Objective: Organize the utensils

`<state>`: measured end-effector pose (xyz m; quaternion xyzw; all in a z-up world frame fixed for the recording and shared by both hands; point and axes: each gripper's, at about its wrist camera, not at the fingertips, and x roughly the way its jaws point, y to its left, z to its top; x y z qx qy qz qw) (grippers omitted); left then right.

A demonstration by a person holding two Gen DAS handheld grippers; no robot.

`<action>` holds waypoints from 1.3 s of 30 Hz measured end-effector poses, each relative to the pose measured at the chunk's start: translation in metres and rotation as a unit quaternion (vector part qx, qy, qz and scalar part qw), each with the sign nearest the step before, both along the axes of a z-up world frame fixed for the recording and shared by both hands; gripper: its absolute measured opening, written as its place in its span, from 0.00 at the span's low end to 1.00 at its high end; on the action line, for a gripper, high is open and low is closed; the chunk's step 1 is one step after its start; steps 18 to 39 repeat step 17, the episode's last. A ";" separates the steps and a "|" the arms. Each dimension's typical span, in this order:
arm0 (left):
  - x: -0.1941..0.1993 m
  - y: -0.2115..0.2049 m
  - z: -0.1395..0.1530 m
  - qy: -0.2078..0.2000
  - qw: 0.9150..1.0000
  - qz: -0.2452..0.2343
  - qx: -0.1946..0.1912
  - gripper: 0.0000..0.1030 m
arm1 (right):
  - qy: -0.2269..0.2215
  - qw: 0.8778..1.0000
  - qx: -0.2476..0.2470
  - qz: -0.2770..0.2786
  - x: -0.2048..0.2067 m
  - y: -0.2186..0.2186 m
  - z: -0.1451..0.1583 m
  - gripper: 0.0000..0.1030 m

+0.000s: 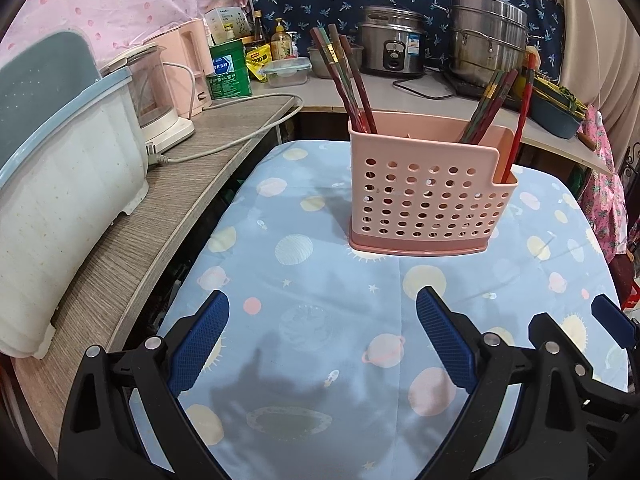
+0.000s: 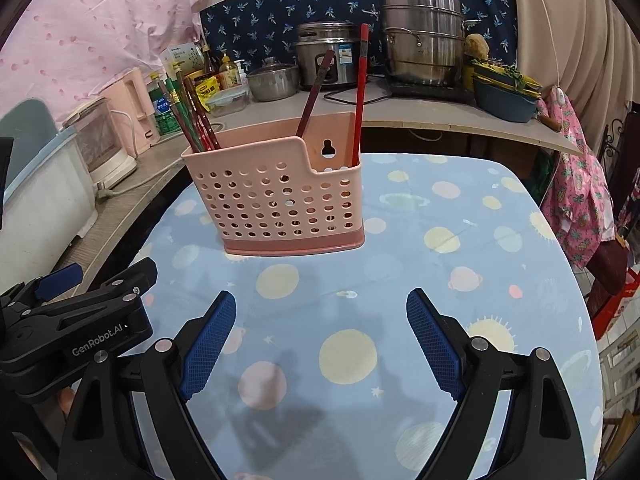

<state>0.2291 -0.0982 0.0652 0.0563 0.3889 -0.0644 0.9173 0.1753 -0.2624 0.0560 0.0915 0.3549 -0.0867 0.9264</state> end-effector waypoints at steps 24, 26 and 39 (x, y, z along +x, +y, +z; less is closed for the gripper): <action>0.006 -0.003 -0.015 0.014 1.000 -0.001 0.011 0.88 | 0.010 1.000 -0.009 -0.004 0.004 -0.001 -0.011 0.81; 0.006 -0.003 -0.015 0.014 1.000 -0.001 0.011 0.88 | 0.010 1.000 -0.009 -0.004 0.004 -0.001 -0.011 0.81; 0.006 -0.003 -0.015 0.014 1.000 -0.001 0.011 0.88 | 0.010 1.000 -0.009 -0.004 0.004 -0.001 -0.011 0.81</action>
